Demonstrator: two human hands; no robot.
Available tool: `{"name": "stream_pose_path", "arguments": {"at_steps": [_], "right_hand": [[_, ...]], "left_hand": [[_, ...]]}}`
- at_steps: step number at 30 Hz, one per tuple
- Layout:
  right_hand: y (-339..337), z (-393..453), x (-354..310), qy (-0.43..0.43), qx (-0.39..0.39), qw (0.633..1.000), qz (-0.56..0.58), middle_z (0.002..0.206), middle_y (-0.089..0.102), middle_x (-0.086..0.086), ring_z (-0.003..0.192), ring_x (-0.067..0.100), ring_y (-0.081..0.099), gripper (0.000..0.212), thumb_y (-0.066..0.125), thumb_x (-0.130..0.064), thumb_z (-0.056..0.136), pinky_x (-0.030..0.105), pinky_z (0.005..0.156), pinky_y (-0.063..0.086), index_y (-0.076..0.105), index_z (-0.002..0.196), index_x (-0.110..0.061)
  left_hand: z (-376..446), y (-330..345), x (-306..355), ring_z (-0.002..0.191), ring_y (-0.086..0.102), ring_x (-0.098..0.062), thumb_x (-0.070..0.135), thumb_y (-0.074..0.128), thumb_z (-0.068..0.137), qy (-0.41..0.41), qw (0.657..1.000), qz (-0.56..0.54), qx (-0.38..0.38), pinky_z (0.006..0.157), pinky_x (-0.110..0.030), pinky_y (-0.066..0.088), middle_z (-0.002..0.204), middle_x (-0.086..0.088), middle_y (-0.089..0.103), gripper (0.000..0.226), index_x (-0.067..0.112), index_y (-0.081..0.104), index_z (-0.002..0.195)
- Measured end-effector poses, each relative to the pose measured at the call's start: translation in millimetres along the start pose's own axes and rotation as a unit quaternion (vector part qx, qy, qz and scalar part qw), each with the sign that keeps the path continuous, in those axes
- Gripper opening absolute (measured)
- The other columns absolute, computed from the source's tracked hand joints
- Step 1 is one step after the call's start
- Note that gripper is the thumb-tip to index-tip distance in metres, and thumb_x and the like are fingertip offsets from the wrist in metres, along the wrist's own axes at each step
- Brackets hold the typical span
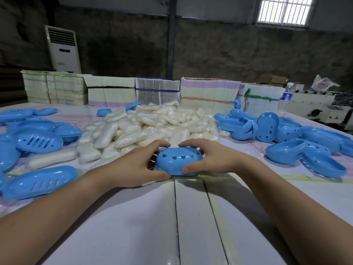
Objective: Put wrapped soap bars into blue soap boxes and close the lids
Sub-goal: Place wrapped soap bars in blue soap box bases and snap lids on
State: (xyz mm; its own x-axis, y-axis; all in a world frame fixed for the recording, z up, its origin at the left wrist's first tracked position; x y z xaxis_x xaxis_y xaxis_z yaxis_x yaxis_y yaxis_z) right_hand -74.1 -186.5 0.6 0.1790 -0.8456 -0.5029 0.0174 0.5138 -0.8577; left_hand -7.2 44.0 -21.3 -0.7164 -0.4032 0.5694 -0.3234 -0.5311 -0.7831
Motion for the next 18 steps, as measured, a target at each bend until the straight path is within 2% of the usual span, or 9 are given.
{"name": "stream_pose_path", "arguments": {"at_steps": [3, 7, 12, 18], "right_hand": [[0.2, -1.2, -3.1, -0.003, 0.002, 1.000, -0.014, 0.107, 0.053, -0.027, 0.092, -0.007, 0.056, 0.054, 0.075, -0.059, 0.075, 0.008, 0.069, 0.042, 0.050, 0.121, -0.048], [-0.3, -1.3, -3.6, -0.004, 0.020, 1.000, -0.014, 0.104, 0.058, -0.021, 0.088, -0.001, 0.058, 0.050, 0.077, -0.058, 0.073, 0.015, 0.074, 0.048, 0.056, 0.116, -0.042], [-2.0, -0.2, -3.2, 0.009, 0.014, 1.000, -0.020, 0.103, 0.057, -0.019, 0.088, 0.003, 0.058, 0.055, 0.076, -0.061, 0.070, 0.017, 0.072, 0.048, 0.051, 0.115, -0.043], [-0.2, 0.6, -0.6, 0.021, -0.002, 0.999, -0.029, 0.105, 0.055, -0.018, 0.088, 0.003, 0.057, 0.060, 0.073, -0.068, 0.066, 0.016, 0.068, 0.041, 0.047, 0.116, -0.047]], "left_hand": [[-0.3, 0.0, 1.1, 0.105, 0.061, 0.003, 0.036, 0.081, 0.081, -0.005, 1.000, 0.000, 0.005, 0.090, -0.020, 0.052, 0.118, 0.019, 0.062, 0.071, 0.040, 0.040, 0.138], [-0.6, -0.1, 1.9, 0.105, 0.063, -0.002, 0.036, 0.081, 0.081, -0.006, 1.000, -0.005, 0.002, 0.093, -0.027, 0.053, 0.118, 0.017, 0.063, 0.069, 0.040, 0.042, 0.137], [-1.1, -0.6, 3.5, 0.102, 0.065, -0.005, 0.056, 0.073, 0.065, -0.005, 1.000, -0.020, 0.005, 0.093, -0.034, 0.055, 0.114, 0.014, 0.065, 0.075, 0.042, 0.044, 0.132], [-0.3, -1.0, 1.1, 0.102, 0.063, 0.002, 0.039, 0.081, 0.079, -0.002, 1.000, -0.017, 0.004, 0.093, -0.031, 0.055, 0.113, 0.018, 0.064, 0.063, 0.043, 0.045, 0.131]]}}
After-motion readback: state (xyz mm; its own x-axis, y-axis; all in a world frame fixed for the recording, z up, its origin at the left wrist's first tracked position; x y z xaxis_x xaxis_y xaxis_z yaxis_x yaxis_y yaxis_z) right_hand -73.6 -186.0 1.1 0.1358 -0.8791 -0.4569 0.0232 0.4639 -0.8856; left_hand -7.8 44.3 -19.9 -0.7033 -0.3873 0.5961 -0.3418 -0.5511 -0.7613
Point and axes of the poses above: each hand's wrist, its own z-axis towards the middle knuckle, its own y-axis out of the palm, x = y × z, the point moved 1 cm from there along z, towards the middle knuckle
